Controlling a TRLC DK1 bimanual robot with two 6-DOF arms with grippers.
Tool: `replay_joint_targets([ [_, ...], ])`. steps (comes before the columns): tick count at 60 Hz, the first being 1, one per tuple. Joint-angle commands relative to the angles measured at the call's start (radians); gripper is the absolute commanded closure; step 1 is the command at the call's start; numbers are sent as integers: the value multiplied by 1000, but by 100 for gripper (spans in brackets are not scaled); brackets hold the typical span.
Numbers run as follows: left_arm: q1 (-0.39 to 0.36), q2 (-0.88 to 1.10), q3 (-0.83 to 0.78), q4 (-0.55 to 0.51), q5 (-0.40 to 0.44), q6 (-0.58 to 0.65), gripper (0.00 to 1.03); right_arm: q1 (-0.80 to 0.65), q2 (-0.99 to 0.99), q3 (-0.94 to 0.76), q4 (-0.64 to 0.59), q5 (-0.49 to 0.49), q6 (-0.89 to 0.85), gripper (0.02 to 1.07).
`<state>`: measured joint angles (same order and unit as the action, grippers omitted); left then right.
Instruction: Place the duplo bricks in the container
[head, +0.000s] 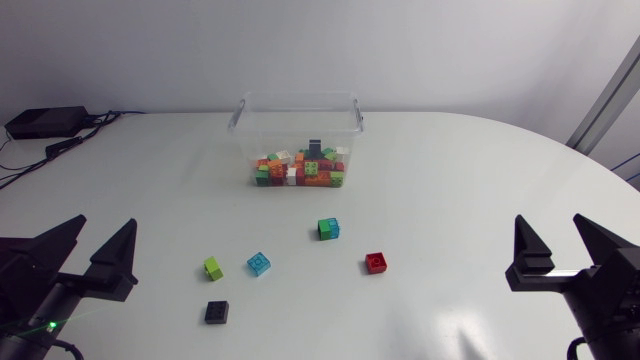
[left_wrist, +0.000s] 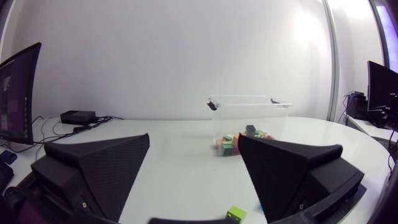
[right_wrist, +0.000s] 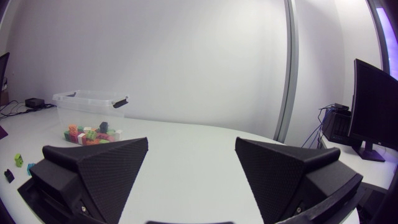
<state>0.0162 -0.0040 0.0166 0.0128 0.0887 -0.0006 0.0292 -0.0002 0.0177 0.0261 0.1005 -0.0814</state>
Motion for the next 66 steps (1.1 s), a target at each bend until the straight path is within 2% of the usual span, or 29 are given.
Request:
replay_joint_targets([
  [1,-5,-8,-18,4,-6,-12,4,1,-4,-22,-3,-4,15,6],
  [20,-5,-11,-17,10,-6,-18,5,5,-7,-22,1,-4,12,6],
  [36,-5,36,59,-2,-4,-22,5,15,2,30,1,-4,2,6],
  [43,-10,151,131,-2,-6,-22,5,17,75,77,20,-4,-4,6],
  [51,-28,404,284,-8,-4,-21,5,18,269,179,37,-5,-4,6],
  [59,-82,608,439,-116,-4,-18,8,37,470,298,24,-7,3,6],
  [66,-122,768,556,-228,-6,45,12,58,600,384,-9,-1,38,6],
])
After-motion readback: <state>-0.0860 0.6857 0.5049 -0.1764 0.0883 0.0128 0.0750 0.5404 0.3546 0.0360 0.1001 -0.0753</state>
